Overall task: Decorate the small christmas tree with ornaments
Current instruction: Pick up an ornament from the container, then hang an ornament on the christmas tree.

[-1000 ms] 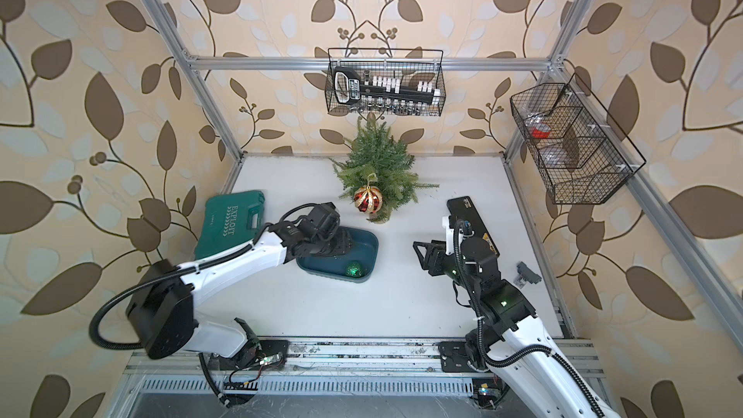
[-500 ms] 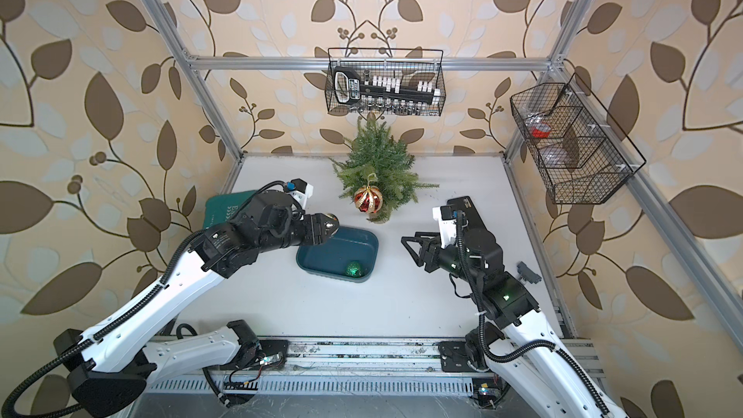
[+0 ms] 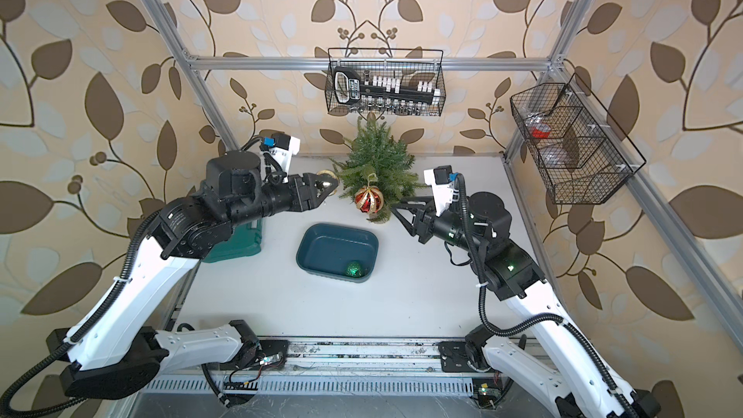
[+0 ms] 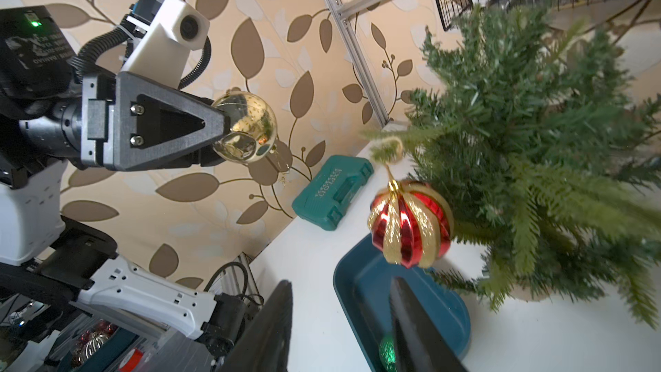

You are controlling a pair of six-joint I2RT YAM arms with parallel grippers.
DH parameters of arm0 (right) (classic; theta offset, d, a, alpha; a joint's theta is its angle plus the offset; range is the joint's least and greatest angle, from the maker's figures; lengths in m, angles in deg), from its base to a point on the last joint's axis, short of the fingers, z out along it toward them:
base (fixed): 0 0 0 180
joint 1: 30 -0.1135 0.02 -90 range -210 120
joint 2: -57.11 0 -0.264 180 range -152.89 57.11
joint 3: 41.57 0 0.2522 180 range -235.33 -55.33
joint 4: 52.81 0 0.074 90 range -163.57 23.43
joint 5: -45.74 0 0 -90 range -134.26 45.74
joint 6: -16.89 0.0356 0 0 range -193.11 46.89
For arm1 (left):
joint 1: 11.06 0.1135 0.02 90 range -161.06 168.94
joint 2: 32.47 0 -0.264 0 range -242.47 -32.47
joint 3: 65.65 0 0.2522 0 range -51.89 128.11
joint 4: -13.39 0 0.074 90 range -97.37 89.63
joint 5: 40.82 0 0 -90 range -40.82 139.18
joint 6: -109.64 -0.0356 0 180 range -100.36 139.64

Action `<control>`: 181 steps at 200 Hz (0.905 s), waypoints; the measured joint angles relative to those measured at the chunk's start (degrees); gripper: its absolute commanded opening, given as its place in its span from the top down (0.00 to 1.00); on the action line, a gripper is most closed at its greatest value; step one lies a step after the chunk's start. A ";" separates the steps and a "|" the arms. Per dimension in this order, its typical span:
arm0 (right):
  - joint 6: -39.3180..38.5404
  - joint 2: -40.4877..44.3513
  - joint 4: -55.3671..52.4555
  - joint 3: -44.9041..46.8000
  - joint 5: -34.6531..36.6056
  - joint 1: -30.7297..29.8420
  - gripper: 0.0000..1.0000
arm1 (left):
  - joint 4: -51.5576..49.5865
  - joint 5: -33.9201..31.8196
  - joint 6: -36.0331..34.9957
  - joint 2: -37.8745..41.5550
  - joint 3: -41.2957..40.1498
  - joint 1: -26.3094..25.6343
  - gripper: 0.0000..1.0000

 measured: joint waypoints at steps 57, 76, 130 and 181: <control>-1.73 -12.68 1.51 -12.79 -3.02 1.05 0.64 | 2.01 8.11 1.73 -13.46 13.27 6.88 0.46; -2.12 -16.06 2.51 -15.23 -3.80 1.73 0.66 | 3.17 10.45 3.06 -17.27 15.82 8.92 0.46; -2.84 -24.28 3.87 -20.24 -4.42 2.51 0.65 | 6.36 14.78 6.47 -23.85 21.75 10.51 0.46; -3.45 -26.58 4.24 -23.52 -4.59 3.43 0.63 | 8.90 16.68 8.41 -26.21 25.18 11.32 0.46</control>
